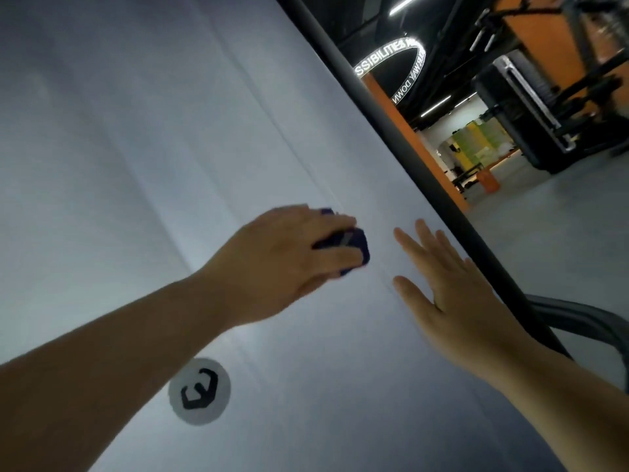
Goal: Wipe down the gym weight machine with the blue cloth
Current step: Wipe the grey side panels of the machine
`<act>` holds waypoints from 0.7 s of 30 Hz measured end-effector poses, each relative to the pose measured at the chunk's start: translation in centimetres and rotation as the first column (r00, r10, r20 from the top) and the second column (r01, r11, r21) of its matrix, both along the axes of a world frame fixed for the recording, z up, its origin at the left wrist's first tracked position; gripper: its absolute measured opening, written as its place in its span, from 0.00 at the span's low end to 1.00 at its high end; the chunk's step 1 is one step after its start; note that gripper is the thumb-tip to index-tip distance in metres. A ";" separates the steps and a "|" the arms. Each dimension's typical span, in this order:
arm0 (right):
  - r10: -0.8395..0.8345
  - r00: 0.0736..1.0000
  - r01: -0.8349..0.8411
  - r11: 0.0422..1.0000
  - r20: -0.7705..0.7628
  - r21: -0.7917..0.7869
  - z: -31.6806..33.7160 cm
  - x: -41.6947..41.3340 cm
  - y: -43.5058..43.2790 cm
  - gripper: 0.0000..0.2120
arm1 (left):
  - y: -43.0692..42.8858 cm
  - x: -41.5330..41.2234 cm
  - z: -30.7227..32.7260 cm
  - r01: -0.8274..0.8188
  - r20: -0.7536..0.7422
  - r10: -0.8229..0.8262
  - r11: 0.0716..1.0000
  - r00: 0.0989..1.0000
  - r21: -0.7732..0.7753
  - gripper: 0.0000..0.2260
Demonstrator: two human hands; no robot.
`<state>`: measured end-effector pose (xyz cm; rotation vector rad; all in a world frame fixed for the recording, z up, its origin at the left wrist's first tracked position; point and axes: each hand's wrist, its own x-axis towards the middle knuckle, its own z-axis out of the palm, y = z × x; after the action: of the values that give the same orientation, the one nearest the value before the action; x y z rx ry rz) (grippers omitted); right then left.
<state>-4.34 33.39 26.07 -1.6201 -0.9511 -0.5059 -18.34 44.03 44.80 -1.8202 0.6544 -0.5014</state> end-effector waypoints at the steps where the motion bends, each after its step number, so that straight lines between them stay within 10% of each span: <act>1: 0.015 1.000 -0.015 1.000 -0.012 -0.001 -0.1 -0.1 -0.1 0.26 | -0.3 0.7 1.5 0.026 0.131 -0.021 0.999 0.991 -0.043 0.12; 5: 0.037 0.997 -0.039 0.999 -0.072 -0.023 -0.5 -0.2 -0.7 0.29 | -1.7 2.9 2.9 0.134 0.509 0.094 0.910 0.856 -0.393 0.12; 10: 0.001 0.998 0.001 0.999 -0.061 0.034 -1.9 0.7 -0.5 0.26 | -1.4 4.6 -4.2 0.055 -0.050 -0.055 0.998 0.997 0.009 0.21; 14: 0.010 0.996 0.004 0.988 -0.087 0.154 -2.2 1.3 -0.2 0.24 | -2.1 7.7 -0.2 0.088 0.262 -0.092 0.996 0.961 0.029 0.22; 17: 0.004 0.996 0.016 0.976 -0.091 0.217 -2.3 2.1 0.4 0.24 | -3.6 8.9 3.7 0.039 0.511 0.101 0.966 0.854 -0.256 0.16; 21: -0.021 0.994 0.050 0.963 -0.112 0.264 -2.7 3.1 1.3 0.29 | -4.8 9.7 0.5 0.025 0.277 0.074 0.941 0.958 -0.337 0.16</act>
<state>-1.27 34.68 23.37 -1.4075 -0.7403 -0.5408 -8.63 39.21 45.33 -2.0186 0.3595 -0.8857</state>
